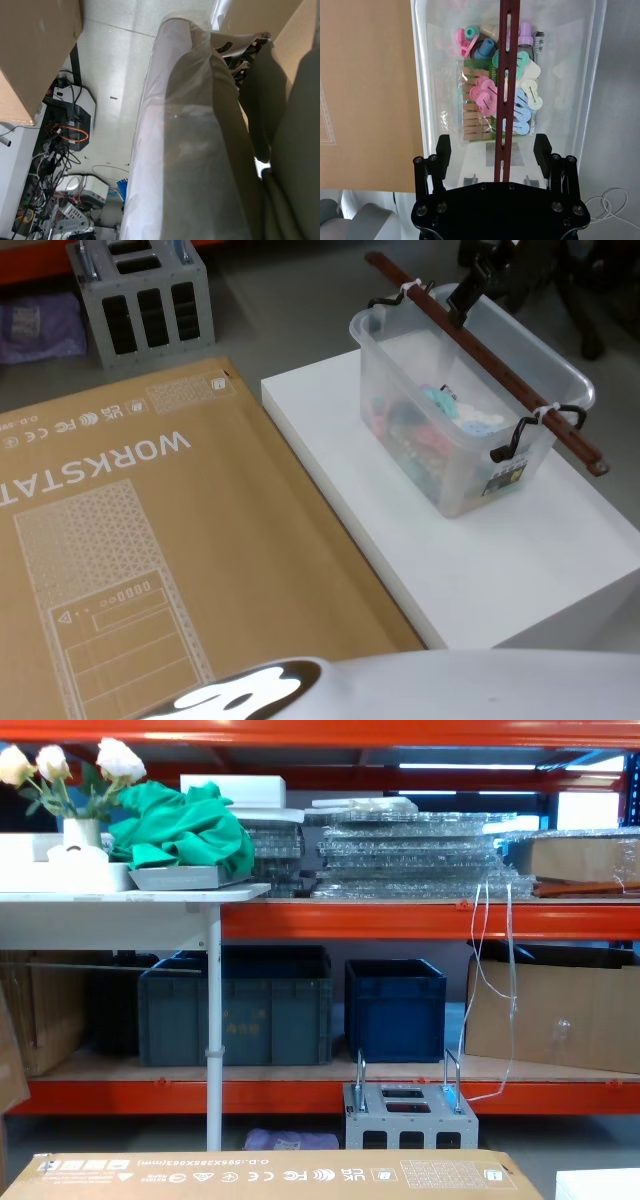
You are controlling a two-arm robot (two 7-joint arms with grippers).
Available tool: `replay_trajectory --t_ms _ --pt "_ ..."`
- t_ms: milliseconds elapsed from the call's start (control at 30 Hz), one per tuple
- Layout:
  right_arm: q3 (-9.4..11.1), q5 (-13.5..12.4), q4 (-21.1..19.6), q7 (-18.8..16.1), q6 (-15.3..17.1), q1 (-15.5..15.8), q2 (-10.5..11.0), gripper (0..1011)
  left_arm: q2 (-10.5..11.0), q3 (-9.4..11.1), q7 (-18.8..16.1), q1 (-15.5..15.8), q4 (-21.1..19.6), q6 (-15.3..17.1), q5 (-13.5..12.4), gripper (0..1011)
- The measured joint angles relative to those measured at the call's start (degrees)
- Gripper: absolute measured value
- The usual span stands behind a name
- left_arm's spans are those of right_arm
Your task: Use one hand to grasp the basket and place it at the designated location.
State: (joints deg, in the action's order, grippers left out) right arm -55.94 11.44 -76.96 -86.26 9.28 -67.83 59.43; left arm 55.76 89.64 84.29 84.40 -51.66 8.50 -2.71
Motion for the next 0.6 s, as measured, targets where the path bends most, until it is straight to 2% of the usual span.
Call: replay_trajectory --t_ms 600 --pt "0.0 0.0 0.0 0.0 0.0 0.0 0.0 1000 0.0 0.0 0.0 0.0 0.0 0.0 0.0 0"
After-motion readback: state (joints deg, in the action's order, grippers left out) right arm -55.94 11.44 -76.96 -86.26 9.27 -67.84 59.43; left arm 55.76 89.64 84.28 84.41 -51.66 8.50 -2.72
